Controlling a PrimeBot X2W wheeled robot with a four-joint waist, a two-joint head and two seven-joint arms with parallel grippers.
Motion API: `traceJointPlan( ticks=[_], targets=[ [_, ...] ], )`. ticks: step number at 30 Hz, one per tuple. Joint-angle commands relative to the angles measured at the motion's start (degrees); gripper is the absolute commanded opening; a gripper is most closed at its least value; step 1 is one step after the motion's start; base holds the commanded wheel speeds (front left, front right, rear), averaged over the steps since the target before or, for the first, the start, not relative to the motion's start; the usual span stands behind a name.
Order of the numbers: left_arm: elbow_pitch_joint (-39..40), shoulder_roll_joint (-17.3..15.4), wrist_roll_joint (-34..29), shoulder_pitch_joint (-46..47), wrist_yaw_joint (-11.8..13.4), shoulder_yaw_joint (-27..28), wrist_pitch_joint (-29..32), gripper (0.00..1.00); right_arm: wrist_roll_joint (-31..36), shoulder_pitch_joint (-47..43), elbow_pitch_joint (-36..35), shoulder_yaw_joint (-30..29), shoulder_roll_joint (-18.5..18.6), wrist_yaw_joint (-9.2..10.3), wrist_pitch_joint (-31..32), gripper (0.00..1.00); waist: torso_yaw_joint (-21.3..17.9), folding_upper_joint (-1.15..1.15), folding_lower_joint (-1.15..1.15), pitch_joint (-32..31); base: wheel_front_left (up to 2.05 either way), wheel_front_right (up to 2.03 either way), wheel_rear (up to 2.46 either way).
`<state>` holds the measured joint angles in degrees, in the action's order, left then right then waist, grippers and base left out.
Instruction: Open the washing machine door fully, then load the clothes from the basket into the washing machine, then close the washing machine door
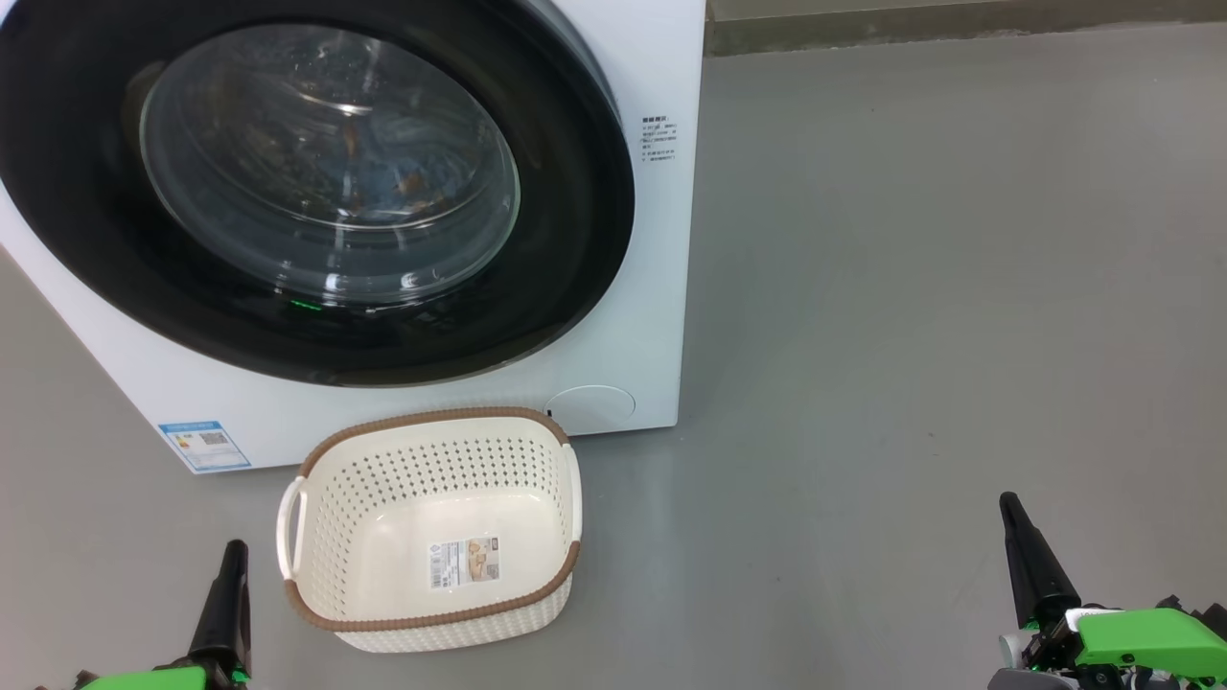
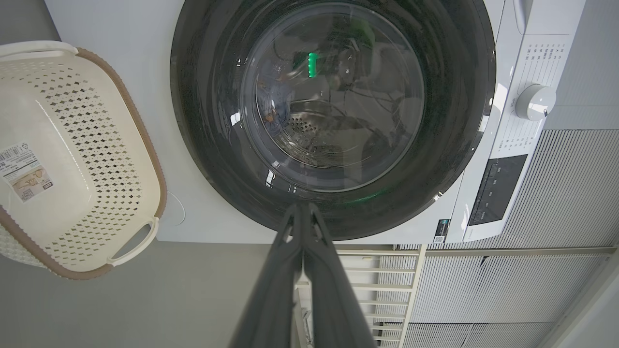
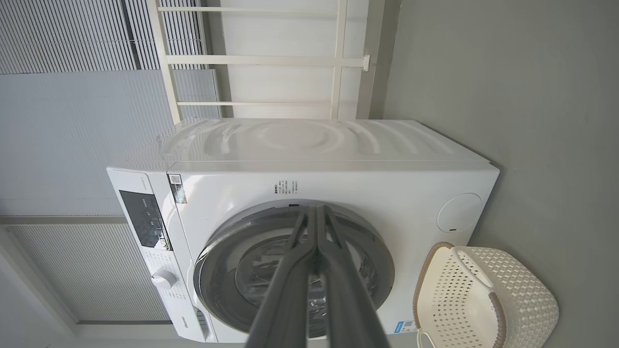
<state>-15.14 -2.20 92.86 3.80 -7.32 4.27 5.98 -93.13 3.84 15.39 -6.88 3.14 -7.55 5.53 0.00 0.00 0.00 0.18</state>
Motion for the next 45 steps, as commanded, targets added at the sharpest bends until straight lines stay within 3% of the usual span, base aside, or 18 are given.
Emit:
traceJointPlan(
  ticks=[1, 45],
  targets=[
    [1.1, -0.9, -0.5, 2.4, -0.2, 2.0, 0.3, 0.00, 0.4, 2.3, -1.4, 1.0, 0.2, 0.06, 0.4, 0.00, 0.0, 0.00, 0.00, 0.0, 0.00, 0.00, 0.00],
    [1.1, -0.8, -0.6, 2.4, -0.2, 2.1, 0.4, 0.00, 0.7, 2.3, -1.4, 0.7, 0.0, 0.06, 0.7, 0.00, 0.0, 0.00, 0.00, 0.0, 0.00, 0.00, 0.00]
  ],
)
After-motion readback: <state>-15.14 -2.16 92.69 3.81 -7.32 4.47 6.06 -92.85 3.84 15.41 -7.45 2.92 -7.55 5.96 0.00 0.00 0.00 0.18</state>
